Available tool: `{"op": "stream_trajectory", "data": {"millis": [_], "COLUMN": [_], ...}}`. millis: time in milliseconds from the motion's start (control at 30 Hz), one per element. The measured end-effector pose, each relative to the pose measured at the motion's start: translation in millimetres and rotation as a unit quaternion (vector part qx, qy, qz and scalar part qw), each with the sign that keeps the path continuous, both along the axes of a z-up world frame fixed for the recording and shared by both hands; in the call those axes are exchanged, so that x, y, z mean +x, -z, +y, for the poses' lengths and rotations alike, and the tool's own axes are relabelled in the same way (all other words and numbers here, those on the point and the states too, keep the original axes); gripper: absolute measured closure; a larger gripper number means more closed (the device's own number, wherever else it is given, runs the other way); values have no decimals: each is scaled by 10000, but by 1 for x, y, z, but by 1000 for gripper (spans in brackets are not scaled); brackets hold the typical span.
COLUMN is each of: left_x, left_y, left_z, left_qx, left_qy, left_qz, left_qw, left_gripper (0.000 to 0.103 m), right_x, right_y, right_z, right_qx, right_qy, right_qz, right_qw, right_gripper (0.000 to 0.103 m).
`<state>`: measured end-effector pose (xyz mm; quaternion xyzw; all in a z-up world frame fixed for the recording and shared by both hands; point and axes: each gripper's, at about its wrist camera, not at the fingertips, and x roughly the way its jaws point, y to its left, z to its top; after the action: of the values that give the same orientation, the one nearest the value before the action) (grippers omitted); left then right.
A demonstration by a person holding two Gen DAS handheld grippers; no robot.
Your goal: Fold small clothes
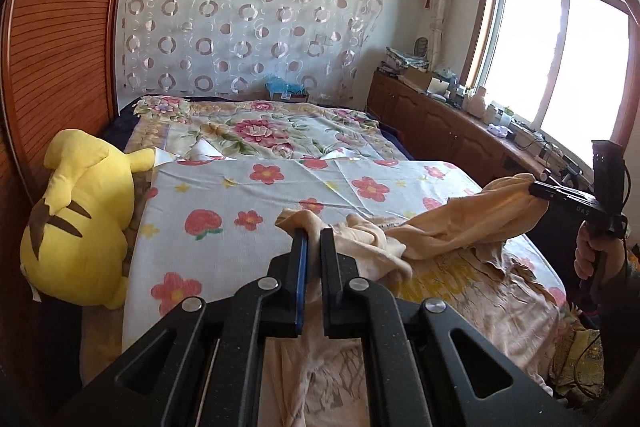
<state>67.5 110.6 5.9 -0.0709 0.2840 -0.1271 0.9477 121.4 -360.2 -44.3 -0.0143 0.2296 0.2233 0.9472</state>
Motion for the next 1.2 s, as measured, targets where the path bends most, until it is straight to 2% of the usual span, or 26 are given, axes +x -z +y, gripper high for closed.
{"op": "stream_trajectory", "data": {"millis": [133,233,433,533,633,833,967,1033,1200], "left_x": [-39,-61,-96,-113,-110,-101,-88,-80,-60], "left_y": [5,9,7,12,29,42,43,45,45], "left_z": [9,15,20,27,30,31,30,25,14], "left_qx": [-277,-263,-125,-380,-355,-45,270,350,603], "left_qy": [5,-48,-138,-23,-11,-117,-118,-24,26], "left_qz": [-19,34,118,97,412,621,728,791,814], "left_qw": [9996,9996,9998,9992,9985,9980,9969,9962,9949], "left_gripper": [96,96,96,96,94,69,56,32,28], "right_x": [-38,-62,-102,-121,-125,-108,-106,-106,-99], "right_y": [10,22,14,5,9,29,16,7,-4], "right_z": [-17,-31,-45,-44,-39,-29,-25,-24,-18], "right_qx": [110,181,17,-210,-305,-746,-736,-708,-830], "right_qy": [1,16,179,177,124,438,429,353,250], "right_qz": [20,164,364,404,610,1040,899,769,543], "right_qw": [9999,9997,9992,9988,9976,9908,9923,9939,9948], "right_gripper": [97,97,97,97,97,97,93,84,68]}}
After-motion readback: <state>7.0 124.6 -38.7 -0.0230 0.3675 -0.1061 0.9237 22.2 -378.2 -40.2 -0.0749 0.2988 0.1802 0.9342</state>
